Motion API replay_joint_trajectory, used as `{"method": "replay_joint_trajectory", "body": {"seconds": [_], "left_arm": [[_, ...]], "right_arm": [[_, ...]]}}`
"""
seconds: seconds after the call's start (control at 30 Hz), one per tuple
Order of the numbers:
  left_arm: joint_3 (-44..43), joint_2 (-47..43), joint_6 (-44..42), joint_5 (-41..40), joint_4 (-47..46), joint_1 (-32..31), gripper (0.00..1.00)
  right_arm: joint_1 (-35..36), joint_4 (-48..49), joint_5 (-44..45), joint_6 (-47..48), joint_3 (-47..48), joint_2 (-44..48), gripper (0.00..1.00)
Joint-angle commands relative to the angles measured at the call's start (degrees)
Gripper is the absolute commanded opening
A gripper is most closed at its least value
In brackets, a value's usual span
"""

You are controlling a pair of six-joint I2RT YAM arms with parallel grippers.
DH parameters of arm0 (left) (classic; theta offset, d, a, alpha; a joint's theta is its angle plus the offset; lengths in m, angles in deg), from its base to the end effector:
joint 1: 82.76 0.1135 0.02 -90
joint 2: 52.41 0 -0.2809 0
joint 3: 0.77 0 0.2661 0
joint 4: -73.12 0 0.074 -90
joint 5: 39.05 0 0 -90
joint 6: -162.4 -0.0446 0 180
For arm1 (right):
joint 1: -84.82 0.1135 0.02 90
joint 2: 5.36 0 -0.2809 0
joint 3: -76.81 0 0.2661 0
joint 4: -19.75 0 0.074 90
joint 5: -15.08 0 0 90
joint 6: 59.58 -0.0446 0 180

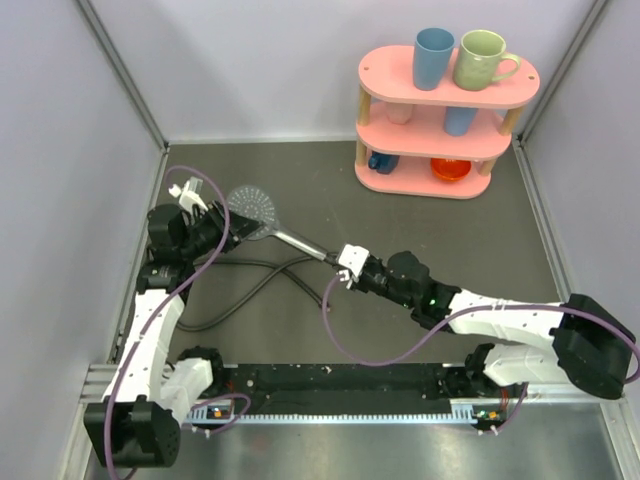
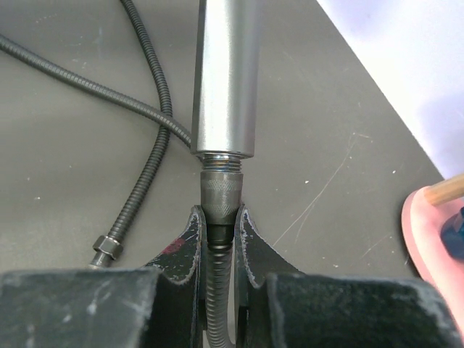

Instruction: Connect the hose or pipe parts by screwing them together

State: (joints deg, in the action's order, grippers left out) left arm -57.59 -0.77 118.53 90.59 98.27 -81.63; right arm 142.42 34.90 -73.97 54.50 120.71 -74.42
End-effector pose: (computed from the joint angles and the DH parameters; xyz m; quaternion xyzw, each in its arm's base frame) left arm 0.2130 -0.0243 0.3208 -0.1306 0.7839 -0.4631 0.3924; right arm 0.1492 0.2337 0.2421 -0.4969 0.5830 0.1792 0.6172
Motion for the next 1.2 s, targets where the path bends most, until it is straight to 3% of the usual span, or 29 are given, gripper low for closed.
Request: {"method": "replay_joint_trajectory", "body": {"seconds": [0.0, 0.4, 0.67, 0.8, 1.17], "left_arm": [[2.21, -2.77, 4.41, 14.76, -10.18, -1.57, 0.0], [9.77, -4.18, 10.83, 23.55, -30.91, -1.57, 0.0], [8.9, -3.47, 0.82, 25.49, -30.14, -4.28, 0.0], [6.53, -2.07, -7.61, 26.45, -23.82, -6.92, 0.0], [8.89, 0.04, -5.27, 29.79, -32.23, -8.95, 0.0]], "right_arm": [[-1.09, 10.05, -10.6, -6.4, 5.34, 1.99, 0.0], [-8.02, 16.81, -20.89, -16.16, 2.44, 3.93, 0.0], [-11.72, 16.03, -30.72, -21.52, 4.63, 2.61, 0.0], [-13.39, 16.11, -34.87, -23.28, 5.16, 2.17, 0.0], [-20.34, 25.43, -50.68, -34.27, 4.63, -1.6, 0.0]]}}
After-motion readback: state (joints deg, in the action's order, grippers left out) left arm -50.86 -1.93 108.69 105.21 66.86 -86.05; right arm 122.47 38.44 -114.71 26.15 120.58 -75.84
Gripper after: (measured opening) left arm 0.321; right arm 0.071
